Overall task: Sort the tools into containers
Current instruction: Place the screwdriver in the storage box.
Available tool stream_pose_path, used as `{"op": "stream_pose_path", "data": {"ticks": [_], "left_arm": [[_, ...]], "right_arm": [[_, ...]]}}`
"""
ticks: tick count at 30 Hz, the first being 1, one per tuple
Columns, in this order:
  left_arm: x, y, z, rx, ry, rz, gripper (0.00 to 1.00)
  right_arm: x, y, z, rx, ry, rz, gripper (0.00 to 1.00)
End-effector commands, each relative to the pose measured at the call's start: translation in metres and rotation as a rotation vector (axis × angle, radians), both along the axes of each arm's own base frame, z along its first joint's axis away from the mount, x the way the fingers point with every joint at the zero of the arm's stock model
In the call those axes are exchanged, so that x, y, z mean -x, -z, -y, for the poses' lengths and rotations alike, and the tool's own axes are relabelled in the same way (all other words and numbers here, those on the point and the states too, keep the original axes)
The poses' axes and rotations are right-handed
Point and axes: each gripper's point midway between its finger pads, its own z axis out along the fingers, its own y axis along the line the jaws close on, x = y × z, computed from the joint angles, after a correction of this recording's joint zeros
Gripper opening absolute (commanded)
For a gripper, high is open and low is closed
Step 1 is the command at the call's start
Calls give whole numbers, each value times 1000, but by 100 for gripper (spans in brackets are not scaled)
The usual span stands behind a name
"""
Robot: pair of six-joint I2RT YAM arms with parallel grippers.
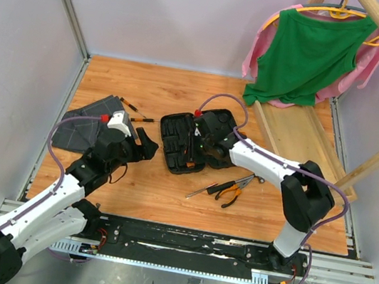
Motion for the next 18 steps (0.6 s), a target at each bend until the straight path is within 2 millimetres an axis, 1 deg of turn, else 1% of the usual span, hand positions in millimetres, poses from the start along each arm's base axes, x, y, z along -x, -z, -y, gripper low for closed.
{"op": "stream_pose_path", "data": {"ticks": [1,10,14,18], "left_arm": [[-6,-13,-4,-13,-9,61,82],[-10,-8,-1,-40,0,30,82],[-10,-8,-1,-45,3,30,82],[-9,-7,-1,-43,4,27,82]], "right_arm": [[-13,3,6,32,91,-23,4],[-26,19,7,61,128,-55,6],[-30,25,11,94,146,-62,9],[-29,34,14,95,157,-98,12]]}}
